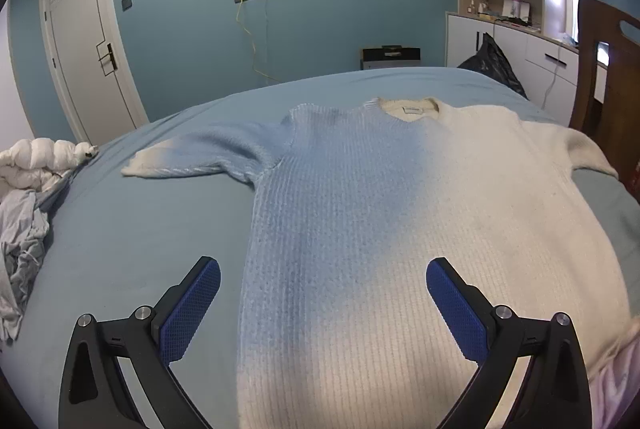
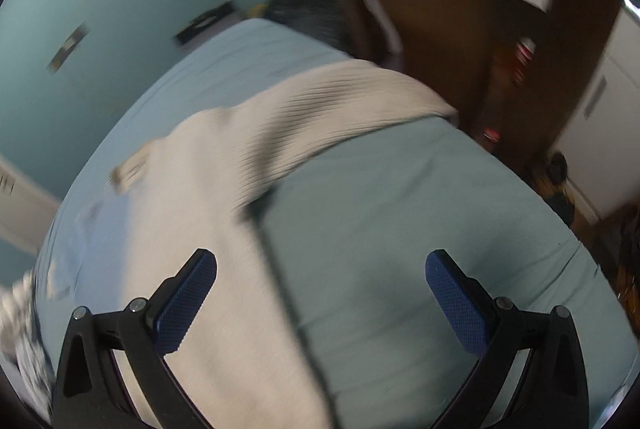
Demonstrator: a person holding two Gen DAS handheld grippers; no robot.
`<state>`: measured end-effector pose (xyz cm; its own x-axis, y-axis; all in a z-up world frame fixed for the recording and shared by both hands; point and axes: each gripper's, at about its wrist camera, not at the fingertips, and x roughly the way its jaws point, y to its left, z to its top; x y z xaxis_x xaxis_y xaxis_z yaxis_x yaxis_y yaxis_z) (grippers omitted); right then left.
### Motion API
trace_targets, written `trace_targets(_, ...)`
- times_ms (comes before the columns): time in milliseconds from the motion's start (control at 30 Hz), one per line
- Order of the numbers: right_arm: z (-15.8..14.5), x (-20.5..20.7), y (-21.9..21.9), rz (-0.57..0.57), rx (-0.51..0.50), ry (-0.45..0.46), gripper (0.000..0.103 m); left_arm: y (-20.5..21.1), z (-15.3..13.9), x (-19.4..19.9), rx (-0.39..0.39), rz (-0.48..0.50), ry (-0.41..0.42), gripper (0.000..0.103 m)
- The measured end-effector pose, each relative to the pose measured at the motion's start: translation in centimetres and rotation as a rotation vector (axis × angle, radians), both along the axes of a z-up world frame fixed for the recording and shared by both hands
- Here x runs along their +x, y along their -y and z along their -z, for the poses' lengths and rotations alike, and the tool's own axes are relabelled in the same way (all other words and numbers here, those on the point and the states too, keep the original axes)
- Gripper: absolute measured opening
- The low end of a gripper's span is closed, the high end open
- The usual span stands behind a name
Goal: Fold small clothes
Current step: 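Reach the right tool to the cream sleeve cuff and close on it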
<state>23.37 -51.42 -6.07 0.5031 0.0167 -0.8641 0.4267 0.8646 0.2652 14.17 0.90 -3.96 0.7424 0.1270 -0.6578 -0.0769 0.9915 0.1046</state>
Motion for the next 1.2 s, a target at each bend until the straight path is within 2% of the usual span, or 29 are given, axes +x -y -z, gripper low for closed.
trace_targets(167,5.5,3.1,6.0,0.135,0.181,-0.05,0.102,0.1,1.3,0.8,0.002,-0.001,-0.049,0.103)
trace_targets(267,7.9,5.5,7.8,0.187,0.296,-0.037,0.101,0.0,2.0,1.5,0.0,-0.005,-0.083,0.103)
trace_targets(467,10.7,11.2,9.1,0.314,0.395,0.019,0.094,-0.4,3.0,2.3,-0.026,-0.013,-0.119,0.103)
trace_targets(567,12.1,14.1,9.1,0.358,0.409,0.01,0.082,-0.5,3.5,2.7,-0.04,-0.018,-0.139,0.103)
trace_targets(600,12.5,15.2,9.1,0.384,0.387,0.009,0.079,-0.6,3.6,2.9,-0.044,-0.02,-0.143,0.103)
trace_targets(667,12.2,16.4,9.2,0.411,0.33,0.038,0.078,-0.7,3.8,3.1,-0.049,-0.029,-0.146,0.103)
trace_targets(767,11.5,19.1,8.3,0.367,0.177,0.015,0.074,-0.8,3.9,3.5,-0.054,-0.037,-0.147,0.103)
trace_targets(800,11.3,20.1,7.8,0.339,0.108,-0.01,0.059,-0.8,3.9,3.6,-0.056,-0.04,-0.148,0.103)
trace_targets(833,11.2,20.5,7.6,0.328,0.064,-0.031,0.035,-0.8,3.9,3.8,-0.059,-0.046,-0.148,0.103)
trace_targets(867,11.0,20.8,7.5,0.323,0.022,-0.044,0.026,-0.8,3.9,3.9,-0.062,-0.051,-0.147,0.103)
trace_targets(900,10.5,20.7,7.6,0.323,0.001,-0.024,0.01,-0.8,3.9,4.0,-0.065,-0.056,-0.144,0.103)
trace_targets(967,8.7,20.2,7.7,0.328,-0.048,0.042,0.007,-0.9,3.7,4.0,-0.065,-0.061,-0.138,0.103)
trace_targets(1000,7.5,19.9,7.4,0.327,-0.098,0.08,0.007,-1.0,3.5,4.0,-0.061,-0.069,-0.135,0.103)
trace_targets(1033,5.6,19.6,6.6,0.303,-0.189,0.13,0.006,-1.1,3.3,4.0,-0.058,-0.078,-0.136,0.103)
trace_targets(1133,1.0,19.5,2.6,0.174,-0.421,0.184,0.006,-1.6,3.0,4.0,-0.054,-0.101,-0.146,0.103)
trace_targets(1200,-2.0,19.0,0.0,0.092,-0.501,0.228,0.006,-1.8,2.8,3.9,-0.055,-0.108,-0.151,0.103)
